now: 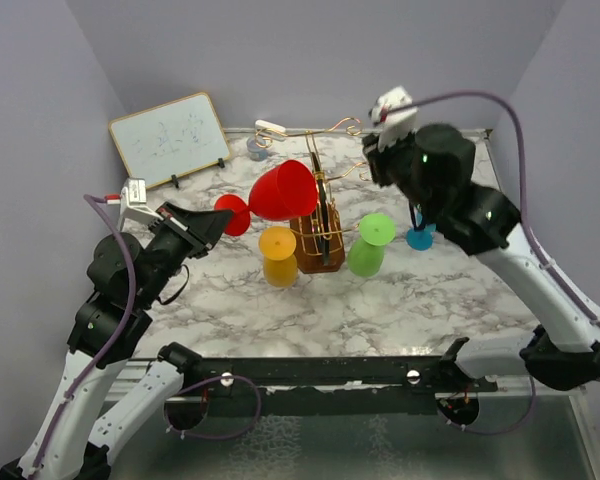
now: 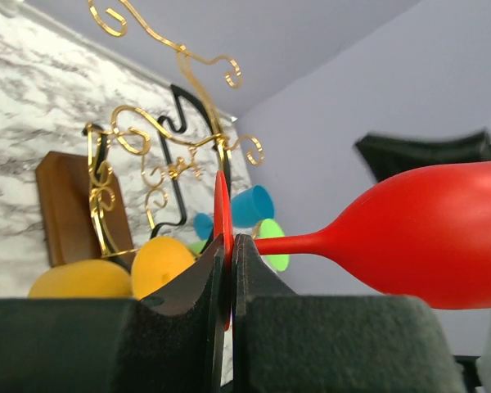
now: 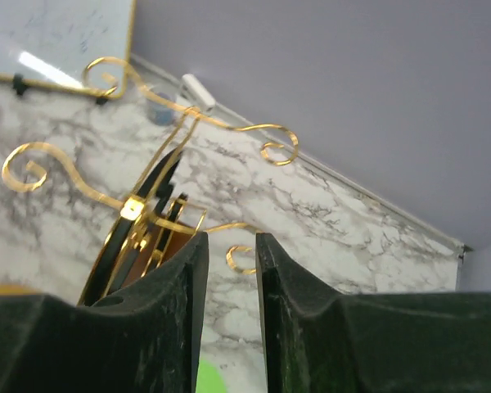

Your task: Take the wine glass off the wine glass rack

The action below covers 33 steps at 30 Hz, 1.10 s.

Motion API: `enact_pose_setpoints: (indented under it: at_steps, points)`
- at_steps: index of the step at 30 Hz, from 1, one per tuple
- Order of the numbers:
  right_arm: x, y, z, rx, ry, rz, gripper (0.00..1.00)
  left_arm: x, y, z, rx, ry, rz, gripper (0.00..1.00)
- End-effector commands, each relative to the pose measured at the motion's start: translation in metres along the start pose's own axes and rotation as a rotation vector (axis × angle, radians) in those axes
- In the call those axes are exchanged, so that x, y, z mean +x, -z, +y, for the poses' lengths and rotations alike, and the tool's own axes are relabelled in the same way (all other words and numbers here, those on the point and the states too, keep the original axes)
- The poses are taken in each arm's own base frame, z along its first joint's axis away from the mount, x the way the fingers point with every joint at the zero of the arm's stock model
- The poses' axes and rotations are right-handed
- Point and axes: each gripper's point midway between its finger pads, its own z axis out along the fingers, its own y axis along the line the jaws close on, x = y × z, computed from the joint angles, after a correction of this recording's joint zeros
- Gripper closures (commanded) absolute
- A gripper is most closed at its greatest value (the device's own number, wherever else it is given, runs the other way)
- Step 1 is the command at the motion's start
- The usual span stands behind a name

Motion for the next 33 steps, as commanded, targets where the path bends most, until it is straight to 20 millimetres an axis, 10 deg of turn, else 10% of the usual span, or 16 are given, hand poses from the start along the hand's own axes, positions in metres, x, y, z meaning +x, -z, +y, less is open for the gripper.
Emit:
enact_pose_setpoints:
  at_steps: [1, 7, 10, 14, 33]
  points:
    - [-0.023, -0.025, -0.022, -0.162, -0.288, 0.084, 0.74, 0.003, 0.004, 0.017, -0.063, -0.086, 0.007, 1.00]
    - [-0.068, 0.006, 0.029, -0.678, -0.490, 0.055, 0.96, 0.013, -0.013, 0.005, -0.025, -0.179, 0.120, 1.00]
    - [-0.080, 0.041, 0.039, -0.784, -0.497, -0.020, 0.65, 0.023, -0.028, -0.006, 0.033, -0.191, 0.190, 1.00]
    - [-0.073, 0.063, 0.039, -0.786, -0.485, -0.024, 0.53, 0.034, -0.047, -0.016, 0.098, -0.182, 0.253, 1.00]
    - [-0.028, 0.037, 0.031, -0.640, -0.470, 0.109, 0.55, 0.034, -0.067, -0.033, 0.161, -0.143, 0.274, 1.00]
